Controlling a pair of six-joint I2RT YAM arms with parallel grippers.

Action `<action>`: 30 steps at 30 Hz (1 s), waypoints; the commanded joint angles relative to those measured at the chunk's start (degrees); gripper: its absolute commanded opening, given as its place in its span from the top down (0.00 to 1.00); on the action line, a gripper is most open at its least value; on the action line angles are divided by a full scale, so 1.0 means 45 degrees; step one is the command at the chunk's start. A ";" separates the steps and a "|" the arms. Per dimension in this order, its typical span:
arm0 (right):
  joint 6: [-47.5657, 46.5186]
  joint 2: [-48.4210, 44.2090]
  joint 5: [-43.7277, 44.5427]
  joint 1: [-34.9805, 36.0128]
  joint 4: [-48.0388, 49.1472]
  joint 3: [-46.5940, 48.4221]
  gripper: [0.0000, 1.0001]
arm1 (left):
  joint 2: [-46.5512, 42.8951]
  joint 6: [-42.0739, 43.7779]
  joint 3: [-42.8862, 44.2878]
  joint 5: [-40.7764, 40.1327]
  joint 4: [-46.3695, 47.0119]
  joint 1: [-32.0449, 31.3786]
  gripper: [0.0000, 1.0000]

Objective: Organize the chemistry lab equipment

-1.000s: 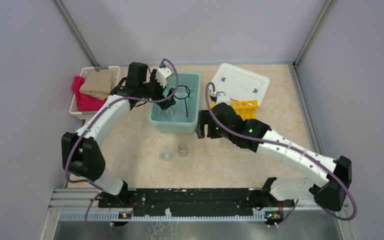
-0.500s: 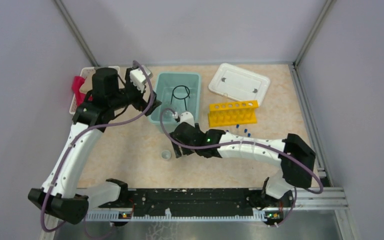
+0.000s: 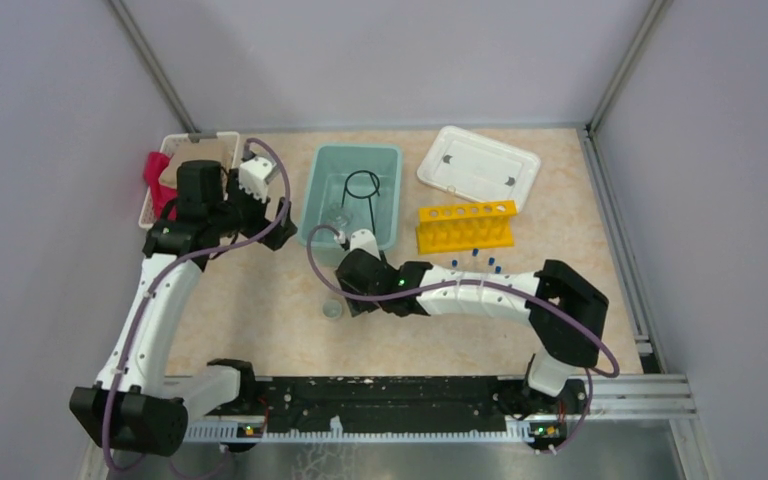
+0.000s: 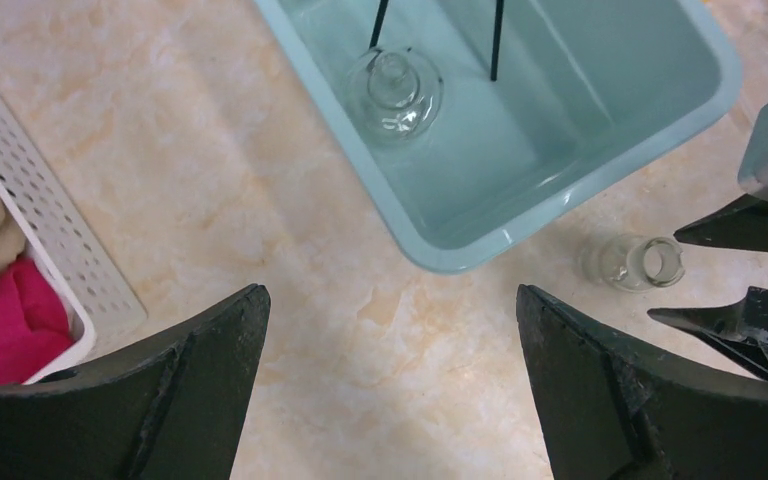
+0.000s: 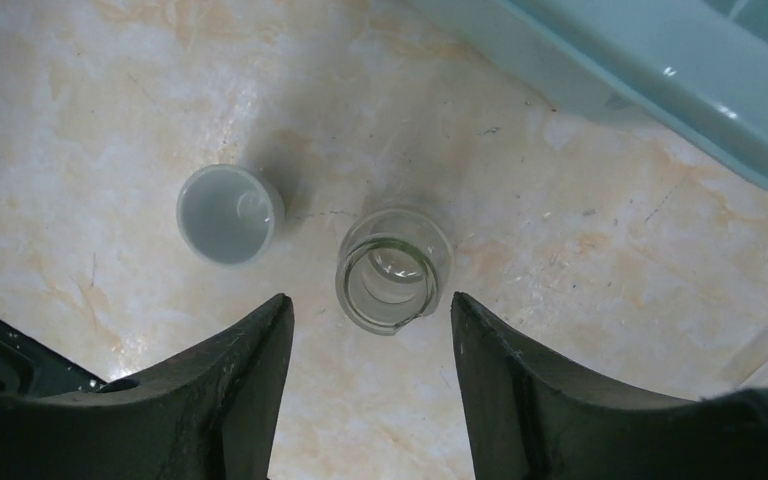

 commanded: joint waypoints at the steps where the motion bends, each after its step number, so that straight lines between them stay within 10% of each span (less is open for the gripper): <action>1: -0.0327 0.0391 0.0045 0.0071 0.0725 0.0610 0.44 | 0.0061 0.0127 -0.0552 0.0365 0.0320 0.0389 0.01; 30: -0.0936 0.1410 0.1060 0.0070 0.0490 0.1435 0.58 | -0.0625 0.1774 -0.2404 0.1201 -0.0099 0.0617 0.01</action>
